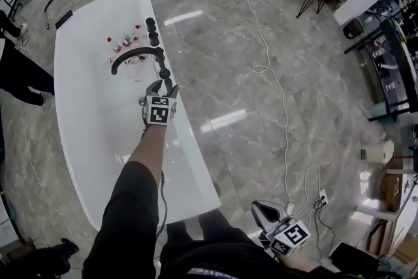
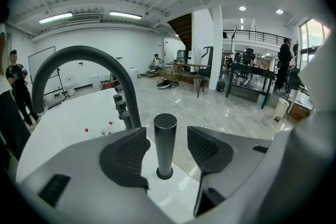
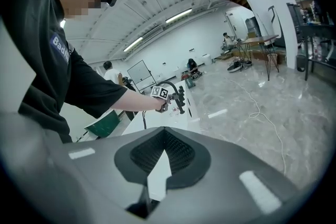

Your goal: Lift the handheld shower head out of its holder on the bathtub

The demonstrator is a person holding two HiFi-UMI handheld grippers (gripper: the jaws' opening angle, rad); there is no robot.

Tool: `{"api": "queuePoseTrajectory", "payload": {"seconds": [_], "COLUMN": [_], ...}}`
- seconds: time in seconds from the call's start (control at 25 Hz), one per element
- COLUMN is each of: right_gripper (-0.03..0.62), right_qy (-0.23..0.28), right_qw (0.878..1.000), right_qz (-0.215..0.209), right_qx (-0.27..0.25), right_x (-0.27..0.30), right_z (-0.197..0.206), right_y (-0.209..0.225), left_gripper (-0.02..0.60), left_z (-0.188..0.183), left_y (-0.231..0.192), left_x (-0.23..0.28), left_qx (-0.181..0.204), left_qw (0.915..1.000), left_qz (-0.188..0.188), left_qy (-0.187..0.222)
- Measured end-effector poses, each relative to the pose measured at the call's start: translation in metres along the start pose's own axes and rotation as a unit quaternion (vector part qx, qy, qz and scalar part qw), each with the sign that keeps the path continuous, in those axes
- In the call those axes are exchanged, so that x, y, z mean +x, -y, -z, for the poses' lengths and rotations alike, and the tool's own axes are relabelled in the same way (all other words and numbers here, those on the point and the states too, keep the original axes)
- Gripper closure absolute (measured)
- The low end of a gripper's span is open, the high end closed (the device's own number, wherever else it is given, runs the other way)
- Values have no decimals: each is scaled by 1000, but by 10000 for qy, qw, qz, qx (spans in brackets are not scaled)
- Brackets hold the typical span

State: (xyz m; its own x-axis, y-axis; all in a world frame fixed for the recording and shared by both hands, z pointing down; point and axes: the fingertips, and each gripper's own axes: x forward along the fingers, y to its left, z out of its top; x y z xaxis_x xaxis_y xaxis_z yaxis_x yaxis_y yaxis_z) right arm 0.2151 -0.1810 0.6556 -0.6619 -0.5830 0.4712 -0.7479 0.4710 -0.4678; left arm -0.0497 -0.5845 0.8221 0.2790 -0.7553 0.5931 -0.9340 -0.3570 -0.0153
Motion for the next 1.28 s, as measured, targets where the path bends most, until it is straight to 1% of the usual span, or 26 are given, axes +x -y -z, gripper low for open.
{"api": "queuePoseTrajectory", "payload": {"seconds": [0.2,0.32,0.36,0.4,0.44,0.56,0.68,0.88,1.12,1.28], "right_gripper": [602,602,602,602,602,602,602,602,602,602], "right_qy": [-63,-93,-99,-96,-85,-20,69,291,694,876], "right_qw": [10000,9999,9998,9998,9998,9998,9998,9995,9968,9940], "right_qz": [47,76,96,115,126,109,66,-16,-362,-620], "right_qx": [48,94,116,137,156,190,179,136,-133,-224], "right_x": [-2,-7,-10,-12,-14,-15,-16,-20,-19,-19], "right_z": [6,10,11,12,12,13,10,-6,-36,-45], "right_y": [15,22,24,27,28,29,25,14,-31,-69], "left_gripper": [357,359,373,425,442,443,443,445,445,445], "left_z": [10,9,9,9,9,10,4,-28,-64,-83], "left_y": [-4,-2,-3,-4,-4,-5,-5,8,15,22], "left_x": [20,26,27,27,27,28,18,-21,-97,-158], "left_qx": [11,59,58,43,21,-34,-131,-97,-153,-45], "left_qw": [9999,9998,9998,9997,9996,9993,9993,9994,9977,9951], "left_qz": [-85,-131,-175,-221,-253,-278,-318,-215,-100,75], "left_qy": [-105,-104,-107,-116,-139,-236,-142,234,646,986]}}
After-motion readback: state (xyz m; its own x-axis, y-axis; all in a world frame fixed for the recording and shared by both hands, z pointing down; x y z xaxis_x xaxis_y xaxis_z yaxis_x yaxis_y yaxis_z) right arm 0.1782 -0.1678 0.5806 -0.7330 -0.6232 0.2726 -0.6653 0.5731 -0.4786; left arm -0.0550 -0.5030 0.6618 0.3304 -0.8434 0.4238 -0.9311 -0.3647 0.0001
